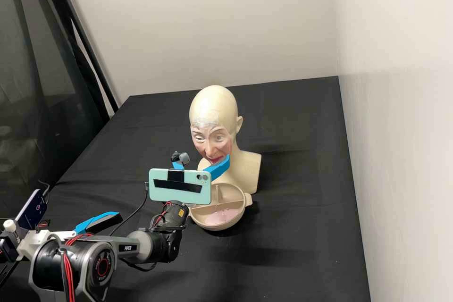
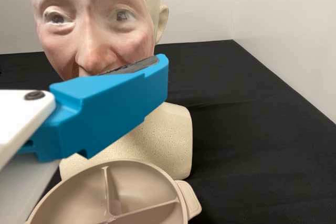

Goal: Feed the grandma with a spoon

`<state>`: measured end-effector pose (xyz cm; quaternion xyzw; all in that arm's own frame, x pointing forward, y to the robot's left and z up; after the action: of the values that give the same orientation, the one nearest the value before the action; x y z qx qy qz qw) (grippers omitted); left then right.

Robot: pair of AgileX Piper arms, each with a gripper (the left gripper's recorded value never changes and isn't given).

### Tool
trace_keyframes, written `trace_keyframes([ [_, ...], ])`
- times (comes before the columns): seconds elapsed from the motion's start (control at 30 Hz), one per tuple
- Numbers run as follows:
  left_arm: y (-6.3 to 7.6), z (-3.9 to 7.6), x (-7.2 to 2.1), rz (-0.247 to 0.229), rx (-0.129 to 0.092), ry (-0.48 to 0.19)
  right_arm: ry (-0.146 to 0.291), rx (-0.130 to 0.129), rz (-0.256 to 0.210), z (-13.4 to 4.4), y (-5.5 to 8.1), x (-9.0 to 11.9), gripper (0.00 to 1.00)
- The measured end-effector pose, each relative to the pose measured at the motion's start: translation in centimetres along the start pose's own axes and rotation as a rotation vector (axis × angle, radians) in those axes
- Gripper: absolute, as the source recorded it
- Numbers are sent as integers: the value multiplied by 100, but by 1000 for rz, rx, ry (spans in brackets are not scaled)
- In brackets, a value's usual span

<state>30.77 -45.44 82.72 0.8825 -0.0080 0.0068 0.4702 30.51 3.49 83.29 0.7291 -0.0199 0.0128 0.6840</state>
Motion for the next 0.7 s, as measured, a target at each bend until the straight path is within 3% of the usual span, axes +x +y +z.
trace_keyframes([
  [0.47, -12, -22, -14, -4, 0, 7, 0, 0, 0, 0, 0, 0, 100],
  [0.6, -135, -160, -72, -46, 1, 51, 0, 0, 0, 0, 0, 0, 100],
  [0.7, -234, -279, -120, -85, -16, 90, 0, 0, 0, 0, 0, 0, 100],
])
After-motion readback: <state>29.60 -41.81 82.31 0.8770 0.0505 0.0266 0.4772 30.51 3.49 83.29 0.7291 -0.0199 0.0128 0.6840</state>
